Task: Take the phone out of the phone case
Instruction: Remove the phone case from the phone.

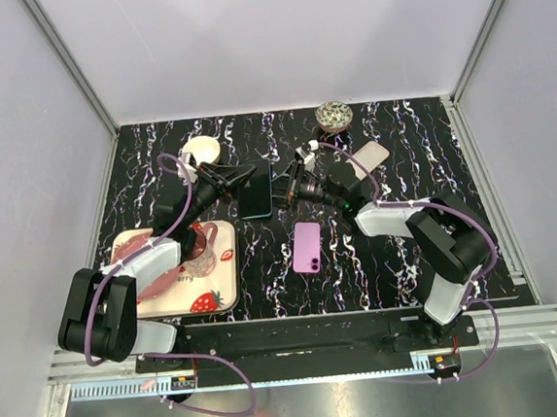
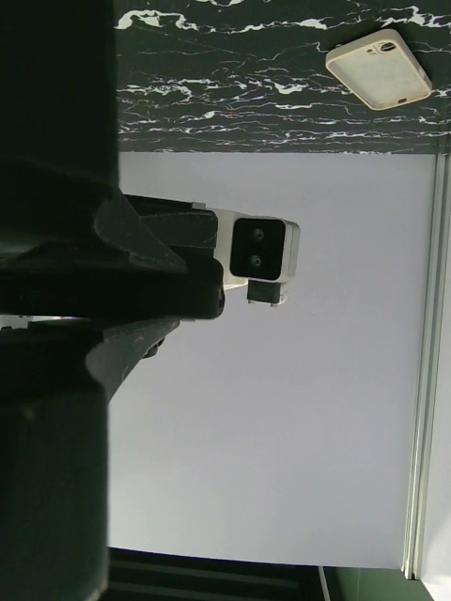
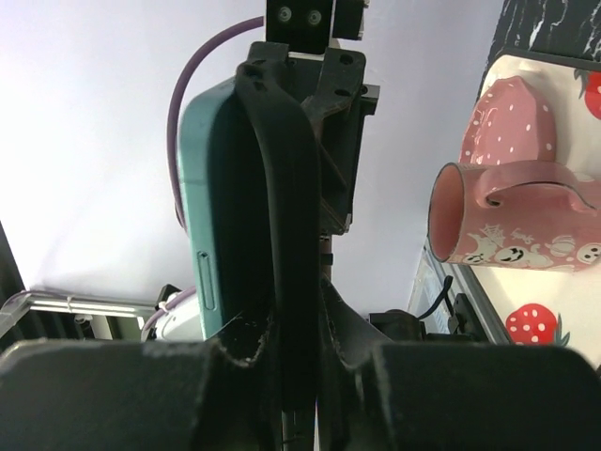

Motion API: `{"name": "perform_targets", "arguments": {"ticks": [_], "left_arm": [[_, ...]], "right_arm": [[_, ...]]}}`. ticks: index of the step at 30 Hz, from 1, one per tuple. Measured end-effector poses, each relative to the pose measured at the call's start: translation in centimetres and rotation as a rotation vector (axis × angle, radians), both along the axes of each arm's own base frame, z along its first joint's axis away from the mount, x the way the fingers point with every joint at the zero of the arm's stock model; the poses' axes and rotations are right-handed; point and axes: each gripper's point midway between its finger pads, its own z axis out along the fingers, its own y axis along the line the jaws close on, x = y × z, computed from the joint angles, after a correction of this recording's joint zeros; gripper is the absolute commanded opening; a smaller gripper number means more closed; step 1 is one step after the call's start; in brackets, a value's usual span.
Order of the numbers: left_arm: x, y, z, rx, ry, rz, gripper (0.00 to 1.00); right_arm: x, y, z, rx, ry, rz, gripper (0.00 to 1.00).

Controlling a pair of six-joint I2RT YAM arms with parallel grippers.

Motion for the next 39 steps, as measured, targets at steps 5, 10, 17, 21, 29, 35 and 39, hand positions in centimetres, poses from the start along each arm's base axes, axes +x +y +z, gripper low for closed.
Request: {"name": "perform_targets", "arguments": {"ticks": [5,10,17,21,29,35,39], "left_arm": [[0.0,-0.2,-0.4,0.005,0.002,-0.009,0.44],[0.0,-0.2,-0.2,0.009,-0.015,-0.011,0.62],[-0.4,-0.7,-0.8,0.042,-0.022,-0.035,0.82],[-0.9,-1.2,-1.2,0.072,-0.026,-0.074,0.98],[-1.4,-2.5,-0.6,0.184,-0.062,-0.15,0.99],[-1.9,-2.4,2.7,0.259,-0.187,-0.15,0.99],[-2.3,-2.2,2.3,0.298,-0.2,-0.155,0.99]], "right_arm": [[0.1,-0.1,-1.1,-0.003,0.014,0.002,0.0],[0.1,-0.2,-1.9,-0.016,0.029,0.008,0.0],[-0.2,-1.1,-3.7,-0.066,0.082,0.006,0.0],[0.6,-2.5,-4.2,-0.099,0.108,-0.036,0.0],[3.2,-8.2,-6.1,-0.243,0.177,-0.223,0.0],[3.6,-14.8,-11.3,-0.445,0.309,-0.394,0.0],[3.2,-18.6,-12.1,-0.55,0.327,-0.478,0.0]]}}
